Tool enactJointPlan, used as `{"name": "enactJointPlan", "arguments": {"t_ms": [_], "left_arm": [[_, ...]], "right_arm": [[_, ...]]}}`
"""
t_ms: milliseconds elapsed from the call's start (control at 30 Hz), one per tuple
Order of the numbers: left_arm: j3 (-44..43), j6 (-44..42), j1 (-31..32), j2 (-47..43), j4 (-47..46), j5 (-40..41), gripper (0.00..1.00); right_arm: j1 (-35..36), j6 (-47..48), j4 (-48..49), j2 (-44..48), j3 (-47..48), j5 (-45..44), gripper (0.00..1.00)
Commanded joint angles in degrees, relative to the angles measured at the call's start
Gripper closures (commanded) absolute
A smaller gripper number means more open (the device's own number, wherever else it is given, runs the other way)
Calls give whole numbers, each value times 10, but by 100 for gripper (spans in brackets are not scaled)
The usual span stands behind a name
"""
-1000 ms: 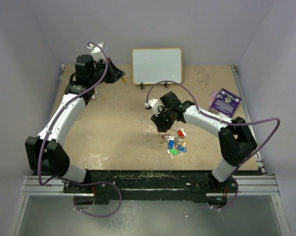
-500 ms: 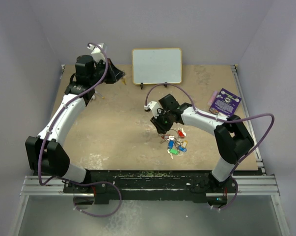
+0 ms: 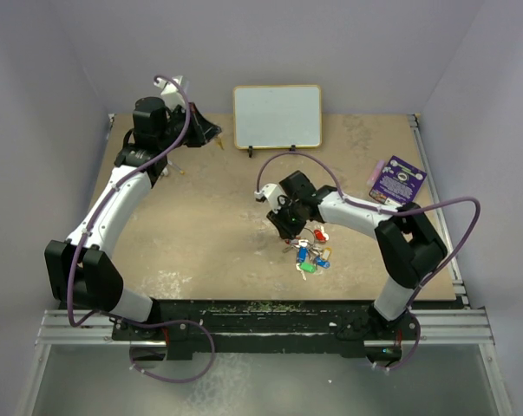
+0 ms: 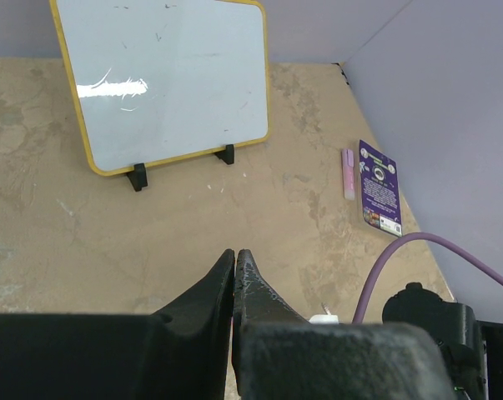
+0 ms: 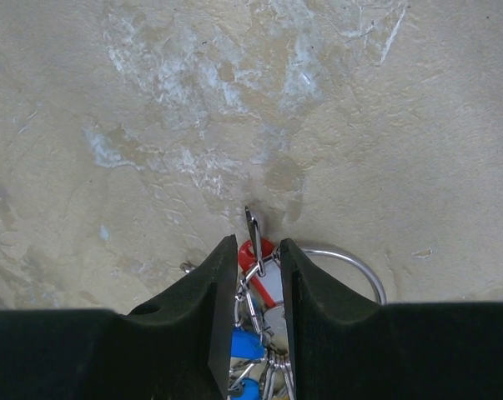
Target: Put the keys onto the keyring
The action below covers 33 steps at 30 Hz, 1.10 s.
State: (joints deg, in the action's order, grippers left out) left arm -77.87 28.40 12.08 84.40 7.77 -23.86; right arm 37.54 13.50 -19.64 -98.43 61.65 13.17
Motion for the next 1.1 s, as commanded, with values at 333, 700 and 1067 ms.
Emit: {"name": "enactJointPlan", "arguments": {"t_ms": [333, 700, 1067], "left_arm": [[10, 8, -3, -22, -33, -9, 97], [13, 18, -3, -21, -40, -14, 97], [13, 13, -4, -27, -35, -10, 97]], "right_arm": [[11, 3, 15, -13, -12, -27, 72], [14, -15, 12, -19, -23, -58, 81], [14, -105, 17, -63, 21, -111, 98]]}}
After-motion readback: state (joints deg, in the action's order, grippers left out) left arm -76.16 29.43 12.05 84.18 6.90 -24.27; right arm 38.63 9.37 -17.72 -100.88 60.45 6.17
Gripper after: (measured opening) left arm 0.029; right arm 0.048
